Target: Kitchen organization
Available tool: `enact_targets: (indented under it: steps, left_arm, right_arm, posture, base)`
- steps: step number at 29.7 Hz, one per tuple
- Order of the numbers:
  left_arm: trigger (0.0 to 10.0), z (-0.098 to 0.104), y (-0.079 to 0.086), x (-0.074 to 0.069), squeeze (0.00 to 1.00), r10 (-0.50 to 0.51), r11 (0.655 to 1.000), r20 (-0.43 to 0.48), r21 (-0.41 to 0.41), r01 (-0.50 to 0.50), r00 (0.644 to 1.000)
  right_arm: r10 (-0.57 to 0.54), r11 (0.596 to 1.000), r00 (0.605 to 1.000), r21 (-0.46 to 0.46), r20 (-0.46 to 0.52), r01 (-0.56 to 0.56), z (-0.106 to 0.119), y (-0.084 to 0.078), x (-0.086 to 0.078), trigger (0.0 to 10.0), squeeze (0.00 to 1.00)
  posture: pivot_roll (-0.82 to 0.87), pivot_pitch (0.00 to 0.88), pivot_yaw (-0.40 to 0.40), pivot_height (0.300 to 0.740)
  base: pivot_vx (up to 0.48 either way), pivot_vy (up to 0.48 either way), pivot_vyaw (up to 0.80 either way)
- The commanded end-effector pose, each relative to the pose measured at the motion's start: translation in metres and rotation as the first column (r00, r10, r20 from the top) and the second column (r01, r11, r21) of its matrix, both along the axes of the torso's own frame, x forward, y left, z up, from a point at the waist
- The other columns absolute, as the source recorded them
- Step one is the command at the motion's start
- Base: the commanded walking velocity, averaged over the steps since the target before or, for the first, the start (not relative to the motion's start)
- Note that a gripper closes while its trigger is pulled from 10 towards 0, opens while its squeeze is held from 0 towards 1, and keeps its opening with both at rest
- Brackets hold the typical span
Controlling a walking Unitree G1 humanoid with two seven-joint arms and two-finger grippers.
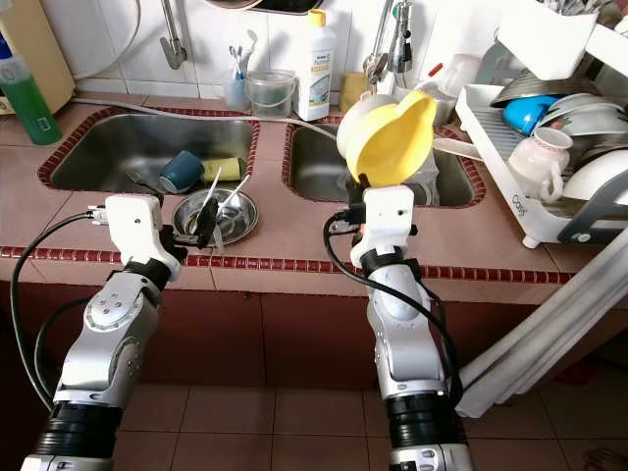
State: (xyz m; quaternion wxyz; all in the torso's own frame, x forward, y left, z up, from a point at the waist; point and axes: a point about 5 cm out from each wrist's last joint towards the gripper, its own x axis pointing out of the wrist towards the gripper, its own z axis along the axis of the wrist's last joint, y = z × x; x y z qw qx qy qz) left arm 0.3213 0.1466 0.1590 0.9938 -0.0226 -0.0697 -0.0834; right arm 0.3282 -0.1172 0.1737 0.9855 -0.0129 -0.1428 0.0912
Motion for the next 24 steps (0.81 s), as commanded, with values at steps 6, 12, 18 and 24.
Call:
enact_targets:
  steps: [6, 12, 18, 24]
  left_arm:
    - [10.0, -0.0036, -0.0012, -0.0050, 0.00, -0.025, 1.000, -0.009, 0.001, 0.025, 1.000]
    - [10.0, -0.0040, -0.0004, -0.0082, 0.00, -0.030, 1.000, -0.009, -0.009, 0.030, 1.000]
    - [10.0, -0.0044, 0.0010, -0.0096, 0.00, -0.025, 1.000, -0.010, -0.011, 0.025, 1.000]
    - [10.0, -0.0049, 0.0007, -0.0105, 0.00, -0.024, 1.000, -0.011, -0.018, 0.023, 1.000]
  right_arm:
    - [0.003, 1.000, 1.000, -0.001, 0.001, -0.003, 0.0004, -0.0022, -0.0034, 10.0, 0.00]
    - [0.003, 1.000, 1.000, -0.001, -0.007, -0.003, -0.0011, -0.0037, -0.0046, 10.0, 0.00]
    - [0.012, 1.000, 1.000, 0.002, -0.015, -0.012, -0.0015, -0.0023, -0.0039, 10.0, 0.00]
    - [0.022, 1.000, 1.000, -0.003, -0.019, -0.022, -0.0020, -0.0013, -0.0041, 10.0, 0.00]
  posture:
    - [-0.02, 0.000, -0.002, 0.740]
    - [-0.01, 0.000, -0.009, 0.740]
    - [-0.01, 0.000, -0.016, 0.740]
    - [-0.01, 0.000, -0.022, 0.740]
  base:
    - [0.000, 0.000, 0.00]
    - [0.286, 0.000, 0.00]
    - [0.314, 0.000, 0.00]
    - [0.322, 0.000, 0.00]
